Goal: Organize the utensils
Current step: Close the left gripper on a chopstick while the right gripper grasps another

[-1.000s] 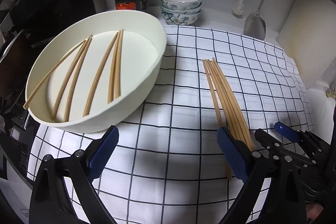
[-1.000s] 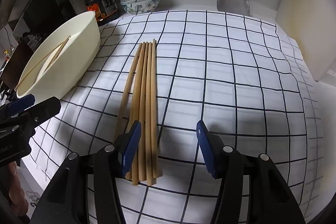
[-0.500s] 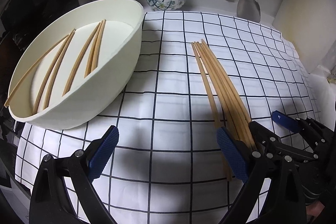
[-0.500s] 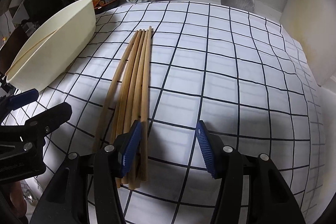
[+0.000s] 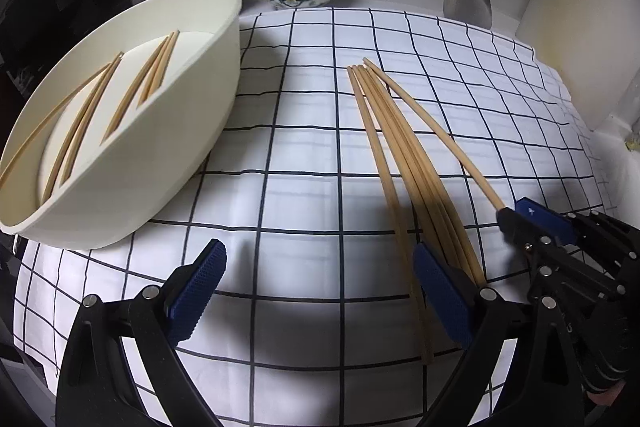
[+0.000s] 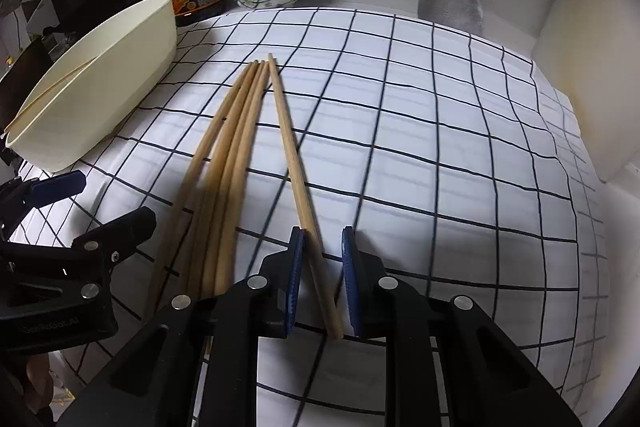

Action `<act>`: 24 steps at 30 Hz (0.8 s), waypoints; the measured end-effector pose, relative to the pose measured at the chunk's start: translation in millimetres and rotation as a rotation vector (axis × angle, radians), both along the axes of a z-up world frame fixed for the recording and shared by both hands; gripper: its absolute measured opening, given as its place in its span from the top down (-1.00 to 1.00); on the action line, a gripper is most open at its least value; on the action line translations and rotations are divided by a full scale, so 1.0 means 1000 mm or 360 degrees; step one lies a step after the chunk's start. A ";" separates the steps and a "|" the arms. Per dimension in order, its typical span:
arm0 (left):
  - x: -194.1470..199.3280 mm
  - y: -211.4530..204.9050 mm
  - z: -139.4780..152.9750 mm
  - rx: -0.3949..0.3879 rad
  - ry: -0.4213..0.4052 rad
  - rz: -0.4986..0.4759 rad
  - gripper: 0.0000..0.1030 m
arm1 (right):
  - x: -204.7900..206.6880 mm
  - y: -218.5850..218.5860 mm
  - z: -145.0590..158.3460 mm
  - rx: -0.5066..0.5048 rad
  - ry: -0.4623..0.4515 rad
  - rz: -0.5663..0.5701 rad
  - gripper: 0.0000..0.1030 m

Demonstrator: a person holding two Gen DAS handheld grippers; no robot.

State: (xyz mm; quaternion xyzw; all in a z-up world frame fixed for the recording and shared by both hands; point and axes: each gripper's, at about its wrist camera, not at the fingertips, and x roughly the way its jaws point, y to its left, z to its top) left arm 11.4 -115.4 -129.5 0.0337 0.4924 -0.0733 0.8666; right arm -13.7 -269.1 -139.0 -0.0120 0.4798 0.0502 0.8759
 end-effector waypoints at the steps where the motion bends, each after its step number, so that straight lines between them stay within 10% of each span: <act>1: 0.000 -0.001 -0.001 0.0006 0.0000 -0.0002 -0.80 | -0.001 -0.002 0.000 0.0001 -0.0001 -0.0007 0.63; 24: 0.005 -0.012 -0.014 0.0010 -0.0041 -0.0033 -0.58 | 0.011 -0.005 -0.001 0.0018 0.0000 0.0025 0.51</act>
